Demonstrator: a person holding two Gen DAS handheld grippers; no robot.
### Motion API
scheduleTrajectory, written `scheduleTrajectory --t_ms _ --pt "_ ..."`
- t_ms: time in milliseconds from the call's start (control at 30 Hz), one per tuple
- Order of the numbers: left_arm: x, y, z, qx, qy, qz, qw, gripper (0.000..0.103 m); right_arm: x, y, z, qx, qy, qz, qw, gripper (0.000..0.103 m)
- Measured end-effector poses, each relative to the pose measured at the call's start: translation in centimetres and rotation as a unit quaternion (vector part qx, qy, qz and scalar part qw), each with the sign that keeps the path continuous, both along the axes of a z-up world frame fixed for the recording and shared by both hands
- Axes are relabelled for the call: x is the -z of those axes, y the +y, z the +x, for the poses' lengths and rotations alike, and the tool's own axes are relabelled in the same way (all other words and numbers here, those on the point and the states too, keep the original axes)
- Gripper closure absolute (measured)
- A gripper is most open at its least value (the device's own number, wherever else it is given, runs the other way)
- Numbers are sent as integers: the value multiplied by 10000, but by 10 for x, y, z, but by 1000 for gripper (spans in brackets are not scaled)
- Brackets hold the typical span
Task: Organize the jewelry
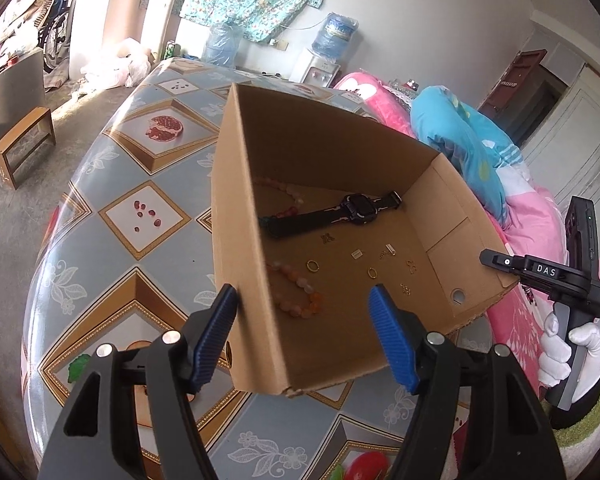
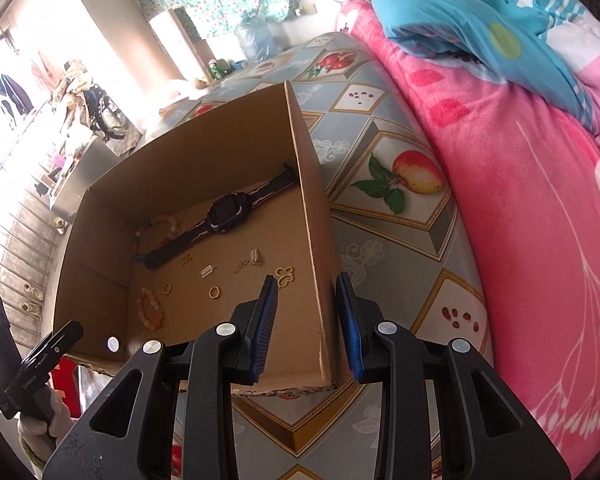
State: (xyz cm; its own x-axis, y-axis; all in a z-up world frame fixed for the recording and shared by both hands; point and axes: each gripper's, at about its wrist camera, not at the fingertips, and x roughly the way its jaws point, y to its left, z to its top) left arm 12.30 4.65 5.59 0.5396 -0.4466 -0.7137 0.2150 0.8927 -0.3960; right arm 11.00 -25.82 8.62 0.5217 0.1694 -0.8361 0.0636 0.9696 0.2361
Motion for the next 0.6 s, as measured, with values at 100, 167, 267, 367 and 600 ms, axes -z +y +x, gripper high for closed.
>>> scheduleTrajectory --t_ms 100,167,267,367,600 --pt "0 5 -1 -45 -28 13 10000 37 2 2 -9 1 29 82 10000 72" --pt "0 8 -2 -72 -47 30 10000 37 3 4 -14 9 42 131 9999 72" --pt "0 11 -5 -111 -67 37 9999 37 4 6 -20 32 45 194 9998 72" --pt "-1 14 -8 -131 -97 94 9998 37 5 10 -26 70 27 222 9997 71" --pt "0 19 -21 -106 -142 149 9997 37 7 17 -37 46 -20 152 9999 71"
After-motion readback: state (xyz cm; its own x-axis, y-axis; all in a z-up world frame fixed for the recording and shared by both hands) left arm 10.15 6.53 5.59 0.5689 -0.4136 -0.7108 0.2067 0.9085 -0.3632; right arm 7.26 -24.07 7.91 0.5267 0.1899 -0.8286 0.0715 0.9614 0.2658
